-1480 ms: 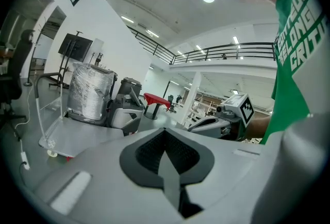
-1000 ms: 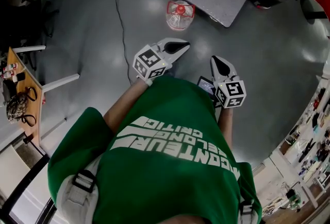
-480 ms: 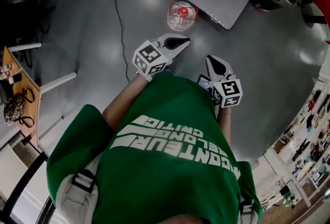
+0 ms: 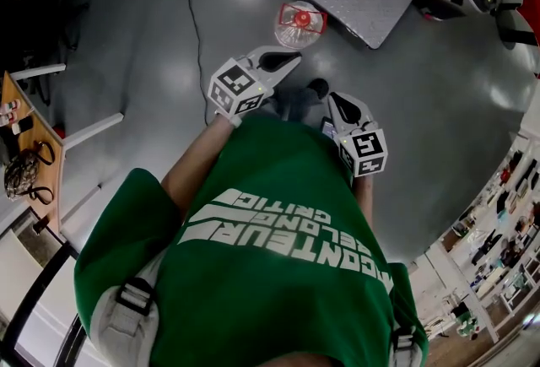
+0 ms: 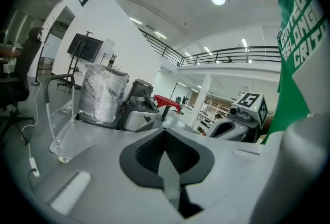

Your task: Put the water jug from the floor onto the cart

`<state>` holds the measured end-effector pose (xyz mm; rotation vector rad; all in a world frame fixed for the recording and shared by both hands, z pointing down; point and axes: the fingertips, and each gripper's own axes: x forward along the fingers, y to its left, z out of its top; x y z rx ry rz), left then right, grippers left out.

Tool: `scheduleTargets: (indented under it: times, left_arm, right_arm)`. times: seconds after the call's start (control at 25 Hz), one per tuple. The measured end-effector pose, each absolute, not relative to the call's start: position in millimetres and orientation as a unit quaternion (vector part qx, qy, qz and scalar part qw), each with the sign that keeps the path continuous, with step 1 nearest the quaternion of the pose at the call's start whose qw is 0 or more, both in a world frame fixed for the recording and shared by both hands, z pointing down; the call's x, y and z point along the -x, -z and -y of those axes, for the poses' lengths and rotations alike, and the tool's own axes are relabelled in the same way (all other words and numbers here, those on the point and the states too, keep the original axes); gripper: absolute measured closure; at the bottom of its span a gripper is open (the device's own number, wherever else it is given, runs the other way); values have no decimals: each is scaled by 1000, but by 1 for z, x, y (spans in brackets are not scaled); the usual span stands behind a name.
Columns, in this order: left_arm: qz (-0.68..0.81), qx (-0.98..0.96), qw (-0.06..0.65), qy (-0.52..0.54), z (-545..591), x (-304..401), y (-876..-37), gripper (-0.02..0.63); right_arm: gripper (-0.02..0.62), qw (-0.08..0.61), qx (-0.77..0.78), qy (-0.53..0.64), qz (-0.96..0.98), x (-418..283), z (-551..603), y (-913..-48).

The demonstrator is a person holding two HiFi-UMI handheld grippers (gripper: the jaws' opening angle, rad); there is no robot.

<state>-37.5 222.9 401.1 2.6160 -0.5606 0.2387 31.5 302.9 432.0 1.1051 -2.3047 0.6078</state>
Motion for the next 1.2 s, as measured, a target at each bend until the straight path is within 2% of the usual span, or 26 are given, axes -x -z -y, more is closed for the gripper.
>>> scheduleTargets:
  times: [0.36,0.92,1.2]
  left_arm:
    - [247,-941,216,-85,-191,11,-400,592]
    - [258,-934,214,-122,-134,-59,-400,593]
    - [269,-926,218,-149,-128,-82,-413,593]
  right_arm:
    - [603,246,-372,-212,869,-60,-246,-439]
    - [603,239,-368,-218,872,-153,-167,-442]
    - [603,213,-380,-237,868,-192,-147,-452]
